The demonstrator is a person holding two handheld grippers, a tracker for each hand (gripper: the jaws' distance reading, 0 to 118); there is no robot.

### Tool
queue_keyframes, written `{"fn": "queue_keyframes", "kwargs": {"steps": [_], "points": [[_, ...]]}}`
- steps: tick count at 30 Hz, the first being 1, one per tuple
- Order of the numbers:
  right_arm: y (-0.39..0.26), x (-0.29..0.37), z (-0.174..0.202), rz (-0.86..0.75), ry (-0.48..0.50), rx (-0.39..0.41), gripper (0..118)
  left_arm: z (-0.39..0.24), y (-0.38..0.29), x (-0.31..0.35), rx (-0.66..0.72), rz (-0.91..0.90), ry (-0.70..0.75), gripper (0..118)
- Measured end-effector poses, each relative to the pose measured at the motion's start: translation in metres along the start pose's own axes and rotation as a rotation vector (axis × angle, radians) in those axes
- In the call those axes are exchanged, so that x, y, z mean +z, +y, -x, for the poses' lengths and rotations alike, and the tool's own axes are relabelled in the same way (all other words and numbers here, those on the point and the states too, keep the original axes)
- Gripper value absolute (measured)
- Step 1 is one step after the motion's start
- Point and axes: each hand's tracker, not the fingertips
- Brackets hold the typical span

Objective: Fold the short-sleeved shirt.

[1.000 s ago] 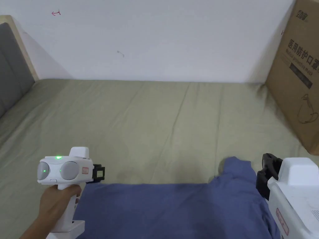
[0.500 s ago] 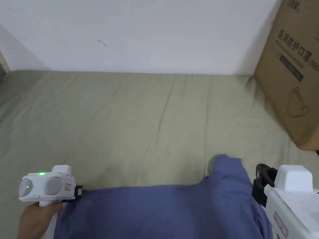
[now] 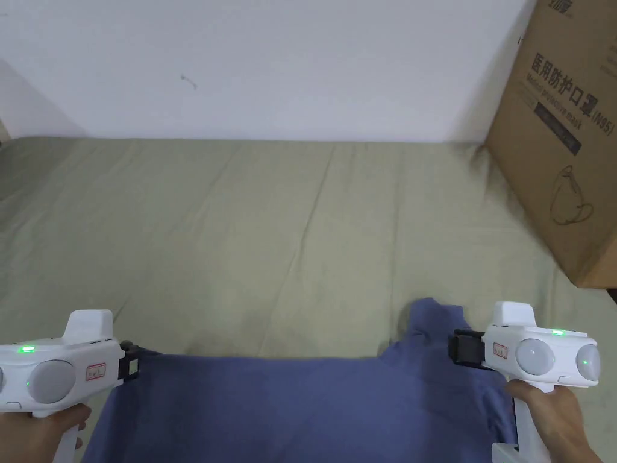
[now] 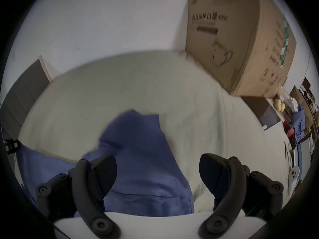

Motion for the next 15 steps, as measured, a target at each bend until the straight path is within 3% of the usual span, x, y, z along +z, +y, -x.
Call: {"fn": "queue_keyframes", "kwargs": {"steps": [3,4,6,7,8,13,14,15], "points": [[-0.006,-0.02,0.007,0.077,-0.01,0.024,79,-0.001,-0.003,-0.002,-0.006,0.009,-0.002,1],[-0.008,-0.024,0.008,0.109,-0.006,0.043,61,-0.001,-0.005,-0.002,-0.009,0.01,0.0,1],[-0.016,-0.028,0.009,0.159,-0.007,0.062,36,0.004,-0.01,-0.013,-0.01,0.019,0.006,1],[-0.021,-0.024,0.005,0.184,-0.007,0.073,7,0.004,-0.011,-0.012,-0.007,0.021,0.007,1],[-0.013,-0.019,0.01,0.056,0.073,-0.04,2,0.006,-0.013,-0.011,0.002,0.021,0.01,1],[-0.017,0.034,0.018,-0.007,0.019,-0.035,2,0.013,-0.018,-0.002,0.056,0.011,0.01,1],[-0.018,0.053,0.019,-0.051,0.09,-0.022,2,0.014,-0.02,0.003,0.063,0.005,0.011,1],[-0.02,0.062,0.011,-0.075,0.096,-0.019,2,0.014,-0.022,0.008,0.069,0.001,0.014,1]]}}
